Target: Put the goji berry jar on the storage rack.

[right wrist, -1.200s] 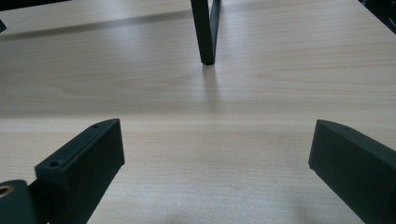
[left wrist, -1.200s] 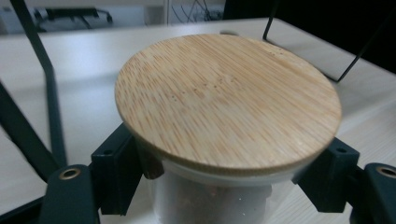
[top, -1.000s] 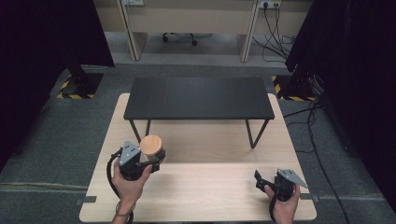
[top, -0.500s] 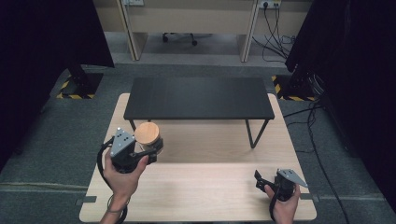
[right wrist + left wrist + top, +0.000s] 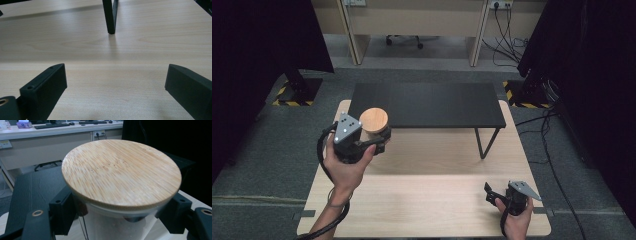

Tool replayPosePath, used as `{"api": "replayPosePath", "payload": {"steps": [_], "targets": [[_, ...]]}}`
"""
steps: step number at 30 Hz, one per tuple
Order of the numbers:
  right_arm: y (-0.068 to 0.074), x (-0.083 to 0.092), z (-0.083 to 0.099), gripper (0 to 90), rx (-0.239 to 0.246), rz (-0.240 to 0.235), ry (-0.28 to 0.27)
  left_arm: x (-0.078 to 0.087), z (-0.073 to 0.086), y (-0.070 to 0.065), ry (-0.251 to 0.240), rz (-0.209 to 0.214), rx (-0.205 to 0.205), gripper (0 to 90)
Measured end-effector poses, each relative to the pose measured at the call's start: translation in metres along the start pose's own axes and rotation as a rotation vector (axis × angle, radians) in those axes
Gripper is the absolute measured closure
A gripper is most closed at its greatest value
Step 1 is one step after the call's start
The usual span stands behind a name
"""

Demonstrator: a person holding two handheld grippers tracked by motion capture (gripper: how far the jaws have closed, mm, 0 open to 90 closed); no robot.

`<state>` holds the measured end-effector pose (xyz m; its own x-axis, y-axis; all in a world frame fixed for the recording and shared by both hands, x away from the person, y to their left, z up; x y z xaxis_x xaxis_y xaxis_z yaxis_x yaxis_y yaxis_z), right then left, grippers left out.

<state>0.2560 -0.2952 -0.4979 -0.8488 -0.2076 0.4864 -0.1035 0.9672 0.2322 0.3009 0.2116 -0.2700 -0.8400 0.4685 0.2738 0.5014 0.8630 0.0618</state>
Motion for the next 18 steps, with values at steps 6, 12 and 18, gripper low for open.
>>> {"api": "replayPosePath", "payload": {"steps": [6,12,18], "targets": [[-0.001,0.000,0.000,3.9,0.000,-0.004,0.001,-0.018,-0.016,0.007,0.003,-0.019,0.004,25.3],[-0.001,0.000,-0.001,3.9,-0.001,-0.009,0.004,-0.038,-0.027,0.014,0.011,-0.043,0.011,25.4],[-0.002,-0.001,-0.001,3.8,-0.002,-0.012,0.005,-0.052,-0.033,0.018,0.004,-0.068,0.020,25.4]]}}
Point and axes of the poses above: each handheld gripper's, and its own axes: x roughly backward along the jaws, z roughly out of its underside, y roughly to its left, the point moved 6 cm from there along -x, roughly forward along the jaws, and after that the axes turned 4 degrees about -x, right-handed, at the moved point
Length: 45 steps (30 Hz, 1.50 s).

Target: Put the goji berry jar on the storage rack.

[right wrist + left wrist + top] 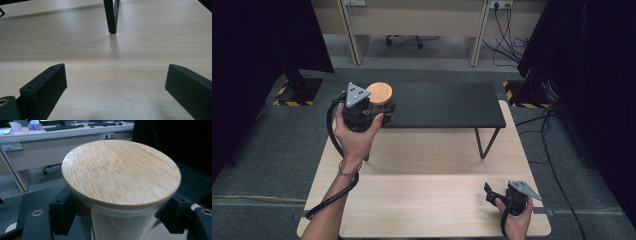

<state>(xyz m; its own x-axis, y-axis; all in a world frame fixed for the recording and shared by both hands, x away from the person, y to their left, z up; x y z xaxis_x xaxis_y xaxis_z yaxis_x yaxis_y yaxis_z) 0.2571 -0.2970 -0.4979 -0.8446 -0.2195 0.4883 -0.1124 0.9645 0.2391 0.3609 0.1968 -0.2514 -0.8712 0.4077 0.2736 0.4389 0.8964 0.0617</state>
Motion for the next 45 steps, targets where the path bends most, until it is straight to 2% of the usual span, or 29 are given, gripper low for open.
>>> {"api": "replayPosePath", "payload": {"steps": [13,20,23,26,33,35,45], "targets": [[0.000,0.000,-0.001,3.8,0.004,-0.003,0.006,-0.041,-0.003,0.010,0.045,-0.048,0.031,25.4],[0.000,-0.001,-0.001,3.8,0.004,-0.006,0.007,-0.063,0.001,0.010,0.066,-0.080,0.013,25.4],[0.000,-0.001,-0.001,3.8,0.008,-0.005,0.008,-0.073,0.005,0.011,0.080,-0.070,0.022,25.4],[0.001,0.000,-0.001,3.9,0.009,-0.004,0.008,-0.081,0.009,0.008,0.092,-0.078,0.012,25.4],[0.001,-0.001,-0.001,3.9,0.009,-0.005,0.009,-0.094,0.016,0.008,0.123,-0.066,0.043,25.4],[0.001,-0.001,-0.001,3.9,0.009,-0.005,0.009,-0.095,0.017,0.010,0.122,-0.059,0.058,25.5],[0.001,-0.001,-0.001,4.0,0.013,-0.004,0.009,-0.097,0.021,0.010,0.101,-0.060,0.061,25.4]]}}
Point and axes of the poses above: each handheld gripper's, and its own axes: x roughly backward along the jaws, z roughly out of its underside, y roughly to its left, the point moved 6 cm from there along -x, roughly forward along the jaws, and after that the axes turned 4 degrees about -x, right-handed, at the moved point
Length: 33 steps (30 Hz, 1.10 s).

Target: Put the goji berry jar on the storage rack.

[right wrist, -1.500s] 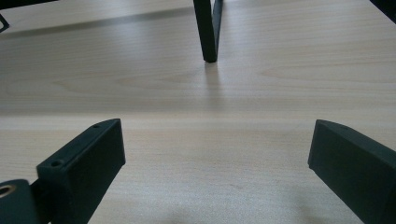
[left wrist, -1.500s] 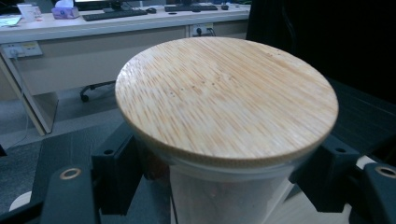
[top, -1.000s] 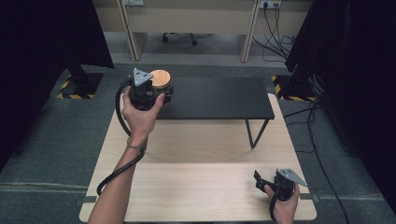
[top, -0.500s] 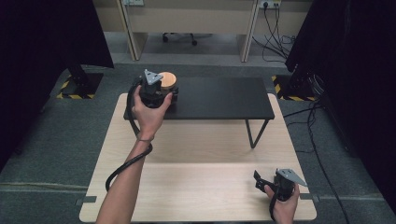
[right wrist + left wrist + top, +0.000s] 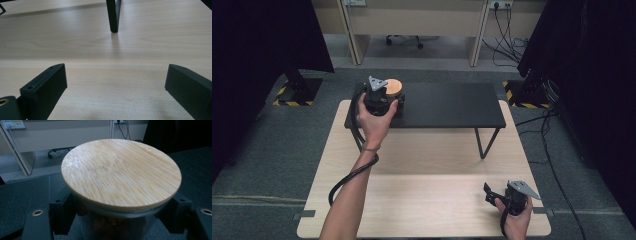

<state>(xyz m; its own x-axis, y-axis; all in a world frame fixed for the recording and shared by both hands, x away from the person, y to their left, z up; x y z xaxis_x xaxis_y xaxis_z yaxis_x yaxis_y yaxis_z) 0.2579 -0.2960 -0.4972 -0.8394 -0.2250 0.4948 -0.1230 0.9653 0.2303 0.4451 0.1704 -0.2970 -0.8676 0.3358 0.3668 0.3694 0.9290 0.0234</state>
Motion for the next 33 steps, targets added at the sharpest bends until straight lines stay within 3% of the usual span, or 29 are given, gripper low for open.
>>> {"api": "replayPosePath", "payload": {"steps": [22,28,33], "targets": [[-0.001,0.000,0.000,4.0,-0.008,-0.005,-0.001,0.004,0.002,0.005,-0.007,0.022,0.006,24.5],[-0.002,0.000,0.000,4.0,-0.010,-0.006,-0.001,0.016,0.003,0.005,-0.049,-0.005,0.020,1.2],[-0.002,0.000,0.000,4.0,-0.011,-0.005,-0.003,0.026,0.004,0.005,-0.077,-0.004,0.024,1.0]]}}
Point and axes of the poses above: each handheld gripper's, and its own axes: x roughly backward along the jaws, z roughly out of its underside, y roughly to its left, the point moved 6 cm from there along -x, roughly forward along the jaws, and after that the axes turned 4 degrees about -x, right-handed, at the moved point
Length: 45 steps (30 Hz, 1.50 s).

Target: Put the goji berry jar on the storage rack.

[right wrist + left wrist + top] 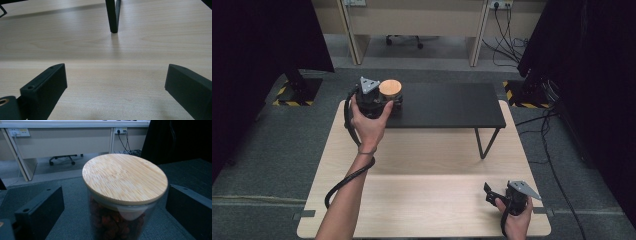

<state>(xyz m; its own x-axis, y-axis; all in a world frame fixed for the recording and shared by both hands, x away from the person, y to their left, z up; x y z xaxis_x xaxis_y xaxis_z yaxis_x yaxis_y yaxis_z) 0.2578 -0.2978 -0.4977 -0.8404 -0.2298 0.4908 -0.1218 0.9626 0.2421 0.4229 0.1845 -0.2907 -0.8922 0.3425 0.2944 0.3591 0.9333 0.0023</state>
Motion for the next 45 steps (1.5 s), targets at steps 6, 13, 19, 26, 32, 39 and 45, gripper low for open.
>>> {"api": "replayPosePath", "payload": {"steps": [6,13,19,26,32,39,45], "targets": [[0.000,0.000,0.000,4.0,-0.002,0.000,0.001,0.011,-0.003,-0.003,-0.026,0.006,-0.012,2.0],[0.000,0.000,0.000,4.1,-0.001,0.003,0.001,0.018,-0.002,-0.007,-0.038,-0.004,-0.015,2.5],[0.000,0.000,0.000,4.1,0.000,0.002,0.002,0.033,0.007,-0.013,-0.059,-0.004,-0.019,0.9],[0.000,0.000,0.000,4.0,0.002,0.002,0.002,0.048,0.027,-0.025,-0.083,0.010,-0.053,1.5],[0.000,0.000,0.000,4.0,0.002,0.002,0.002,0.057,0.041,-0.029,-0.094,0.027,-0.048,2.0],[0.001,0.000,0.000,4.0,0.003,0.004,0.002,0.066,0.057,-0.029,-0.095,0.036,-0.031,1.8],[0.001,0.000,0.000,3.9,0.005,0.005,0.004,0.073,0.073,-0.027,-0.105,0.033,-0.007,1.8]]}}
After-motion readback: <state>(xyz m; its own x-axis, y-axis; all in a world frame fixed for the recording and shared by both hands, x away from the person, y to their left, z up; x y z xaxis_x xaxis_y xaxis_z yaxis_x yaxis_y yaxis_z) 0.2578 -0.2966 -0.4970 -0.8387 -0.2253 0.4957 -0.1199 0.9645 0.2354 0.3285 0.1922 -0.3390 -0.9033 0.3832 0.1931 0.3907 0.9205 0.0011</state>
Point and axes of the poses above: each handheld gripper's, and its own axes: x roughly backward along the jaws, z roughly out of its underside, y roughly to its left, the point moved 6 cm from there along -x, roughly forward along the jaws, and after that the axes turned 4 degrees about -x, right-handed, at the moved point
